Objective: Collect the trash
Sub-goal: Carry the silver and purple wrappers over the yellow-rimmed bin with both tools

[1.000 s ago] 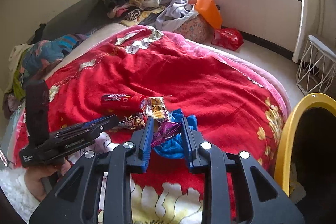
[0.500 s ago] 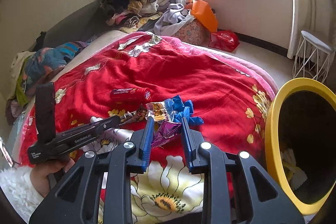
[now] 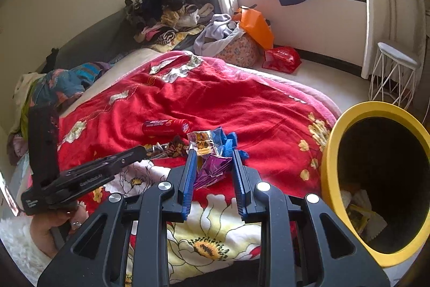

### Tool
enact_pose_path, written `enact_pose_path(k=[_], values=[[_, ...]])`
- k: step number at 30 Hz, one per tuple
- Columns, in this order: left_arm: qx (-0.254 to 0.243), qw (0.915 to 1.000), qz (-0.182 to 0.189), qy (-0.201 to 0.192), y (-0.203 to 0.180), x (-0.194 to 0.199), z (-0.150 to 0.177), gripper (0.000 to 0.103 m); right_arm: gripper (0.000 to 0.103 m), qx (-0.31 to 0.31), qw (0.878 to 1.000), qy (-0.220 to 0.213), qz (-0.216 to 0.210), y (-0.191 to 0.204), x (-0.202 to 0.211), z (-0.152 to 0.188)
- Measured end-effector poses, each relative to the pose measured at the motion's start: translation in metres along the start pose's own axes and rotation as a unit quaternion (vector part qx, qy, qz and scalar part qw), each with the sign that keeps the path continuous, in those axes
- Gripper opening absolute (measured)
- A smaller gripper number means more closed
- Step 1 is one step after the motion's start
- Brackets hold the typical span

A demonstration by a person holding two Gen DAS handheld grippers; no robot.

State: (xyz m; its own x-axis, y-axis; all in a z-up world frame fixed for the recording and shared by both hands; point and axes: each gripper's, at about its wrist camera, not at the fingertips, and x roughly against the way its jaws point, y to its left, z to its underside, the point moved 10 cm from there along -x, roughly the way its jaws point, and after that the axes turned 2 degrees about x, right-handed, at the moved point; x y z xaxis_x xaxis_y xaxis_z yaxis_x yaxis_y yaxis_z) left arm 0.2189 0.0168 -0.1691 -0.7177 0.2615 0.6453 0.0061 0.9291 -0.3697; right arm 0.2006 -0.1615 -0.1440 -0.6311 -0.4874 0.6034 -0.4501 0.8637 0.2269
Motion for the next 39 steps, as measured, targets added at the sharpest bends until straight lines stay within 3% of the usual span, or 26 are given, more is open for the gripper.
enact_pose_path(k=[22, 39], values=[[-0.046, 0.9977, 0.029, -0.04, -0.073, 0.027, -0.027, 0.005, 0.025, -0.056, 0.996, -0.053, 0.041, -0.063, 0.049, -0.016], [-0.084, 0.9939, 0.065, -0.03, -0.136, 0.02, -0.017, 0.003, 0.025, -0.108, 0.986, -0.089, 0.092, -0.125, 0.086, -0.014]])
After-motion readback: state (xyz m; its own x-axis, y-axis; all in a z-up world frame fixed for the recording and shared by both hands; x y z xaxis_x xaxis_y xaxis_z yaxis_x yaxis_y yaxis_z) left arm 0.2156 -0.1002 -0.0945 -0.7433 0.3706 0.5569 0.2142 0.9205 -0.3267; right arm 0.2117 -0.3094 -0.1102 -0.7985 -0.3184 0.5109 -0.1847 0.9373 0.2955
